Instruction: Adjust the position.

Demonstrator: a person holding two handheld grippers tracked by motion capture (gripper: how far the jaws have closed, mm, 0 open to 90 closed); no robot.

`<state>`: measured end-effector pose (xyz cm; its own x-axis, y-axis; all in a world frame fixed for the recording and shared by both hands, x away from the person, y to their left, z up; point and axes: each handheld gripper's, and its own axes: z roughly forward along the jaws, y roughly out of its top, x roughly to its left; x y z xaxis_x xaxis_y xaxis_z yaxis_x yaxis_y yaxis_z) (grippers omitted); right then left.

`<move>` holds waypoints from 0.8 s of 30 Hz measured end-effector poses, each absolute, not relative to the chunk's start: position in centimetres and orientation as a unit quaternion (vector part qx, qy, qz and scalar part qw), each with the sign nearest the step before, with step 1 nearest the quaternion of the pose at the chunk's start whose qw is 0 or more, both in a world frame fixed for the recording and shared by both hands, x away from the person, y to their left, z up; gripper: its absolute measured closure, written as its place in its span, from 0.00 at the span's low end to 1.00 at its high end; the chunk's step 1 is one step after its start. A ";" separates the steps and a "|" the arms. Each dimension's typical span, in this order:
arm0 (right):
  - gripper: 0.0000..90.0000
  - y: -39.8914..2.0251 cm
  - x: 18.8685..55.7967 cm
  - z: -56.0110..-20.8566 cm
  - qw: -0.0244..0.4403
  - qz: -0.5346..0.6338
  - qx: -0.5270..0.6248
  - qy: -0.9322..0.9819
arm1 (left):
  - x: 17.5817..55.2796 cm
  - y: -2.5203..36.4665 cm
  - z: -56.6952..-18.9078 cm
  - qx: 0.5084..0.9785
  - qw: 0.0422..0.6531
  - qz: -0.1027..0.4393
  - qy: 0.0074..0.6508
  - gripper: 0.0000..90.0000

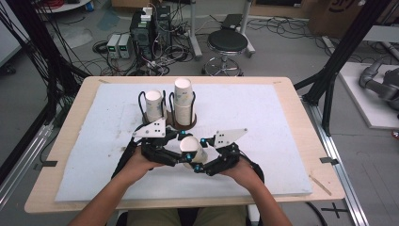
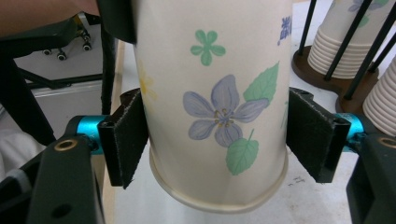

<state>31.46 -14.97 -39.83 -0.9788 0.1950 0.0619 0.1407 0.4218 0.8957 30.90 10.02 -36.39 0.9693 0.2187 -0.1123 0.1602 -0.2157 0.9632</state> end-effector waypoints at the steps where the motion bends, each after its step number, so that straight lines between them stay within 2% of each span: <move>1: 0.30 -15.0 31.5 -39.8 0.024 0.529 0.099 0.843 | 30.9 10.0 -36.4 0.780 0.614 0.022 0.121 0.41; 8: 0.41 -15.1 31.4 -39.8 0.019 0.526 0.087 0.846 | 30.7 10.0 -36.4 0.783 0.611 0.023 0.114 0.41; 13: 0.42 -15.0 31.2 -39.7 0.015 0.516 0.083 0.853 | 30.7 10.0 -36.4 0.789 0.604 0.015 0.114 0.40; 14: 0.42 -15.0 31.2 -39.7 0.014 0.513 0.083 0.854 | 30.7 9.9 -36.5 0.790 0.602 0.015 0.115 0.36; 16: 0.43 -15.1 31.2 -39.6 0.014 0.507 0.085 0.858 | 30.8 9.9 -36.5 0.793 0.594 0.007 0.134 0.19; 24: 0.42 -15.3 31.4 -38.7 0.024 0.461 0.076 0.884 | 31.0 11.3 -35.9 0.798 0.588 0.007 0.130 0.17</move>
